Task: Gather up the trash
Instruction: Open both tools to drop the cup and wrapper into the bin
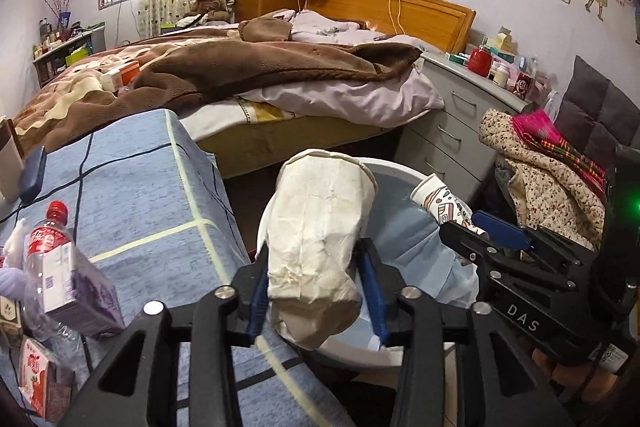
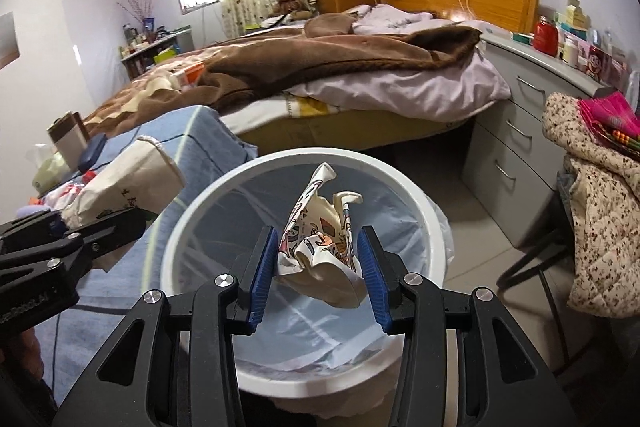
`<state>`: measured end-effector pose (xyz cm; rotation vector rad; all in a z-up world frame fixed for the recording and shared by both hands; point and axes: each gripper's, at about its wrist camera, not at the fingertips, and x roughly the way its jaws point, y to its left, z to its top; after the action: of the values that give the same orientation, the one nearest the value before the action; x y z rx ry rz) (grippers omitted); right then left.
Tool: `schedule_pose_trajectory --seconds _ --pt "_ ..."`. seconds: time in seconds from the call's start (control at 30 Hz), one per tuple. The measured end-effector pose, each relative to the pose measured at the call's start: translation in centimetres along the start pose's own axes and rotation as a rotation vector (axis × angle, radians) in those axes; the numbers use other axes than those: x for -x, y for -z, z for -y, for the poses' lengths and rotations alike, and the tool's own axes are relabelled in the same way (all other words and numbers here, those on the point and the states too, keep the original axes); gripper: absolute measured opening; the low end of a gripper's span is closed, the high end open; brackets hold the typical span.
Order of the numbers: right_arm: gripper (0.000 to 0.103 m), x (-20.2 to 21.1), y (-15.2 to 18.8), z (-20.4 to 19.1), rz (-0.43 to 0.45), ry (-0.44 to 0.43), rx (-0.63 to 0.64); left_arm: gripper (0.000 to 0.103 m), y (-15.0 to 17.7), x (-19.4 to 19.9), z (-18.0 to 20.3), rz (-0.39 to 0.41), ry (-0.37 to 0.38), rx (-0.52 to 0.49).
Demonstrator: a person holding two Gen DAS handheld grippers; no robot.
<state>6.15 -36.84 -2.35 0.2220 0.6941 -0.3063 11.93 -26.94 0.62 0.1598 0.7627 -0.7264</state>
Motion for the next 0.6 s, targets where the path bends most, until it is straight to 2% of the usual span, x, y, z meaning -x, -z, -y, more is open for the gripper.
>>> schedule_pose_trajectory --seconds 0.2,0.3,0.33,0.37,0.6 --pt "0.044 0.4 -0.1 0.8 0.008 0.046 -0.013 0.066 -0.3 -0.5 -0.2 -0.001 0.006 0.014" --pt "0.054 0.7 -0.2 0.9 0.011 0.041 -0.028 0.071 -0.2 -0.3 -0.6 0.003 0.015 0.024" --pt "0.062 0.5 -0.3 1.0 0.013 0.04 -0.03 0.072 -0.2 -0.1 -0.7 0.007 0.013 0.028" --pt "0.064 0.6 -0.3 0.9 0.018 0.04 -0.031 0.072 -0.2 0.1 -1.0 0.01 0.011 0.033" --pt "0.064 1.3 -0.8 -0.4 0.054 0.019 -0.025 0.073 0.1 2.4 -2.4 0.056 -0.012 0.062"
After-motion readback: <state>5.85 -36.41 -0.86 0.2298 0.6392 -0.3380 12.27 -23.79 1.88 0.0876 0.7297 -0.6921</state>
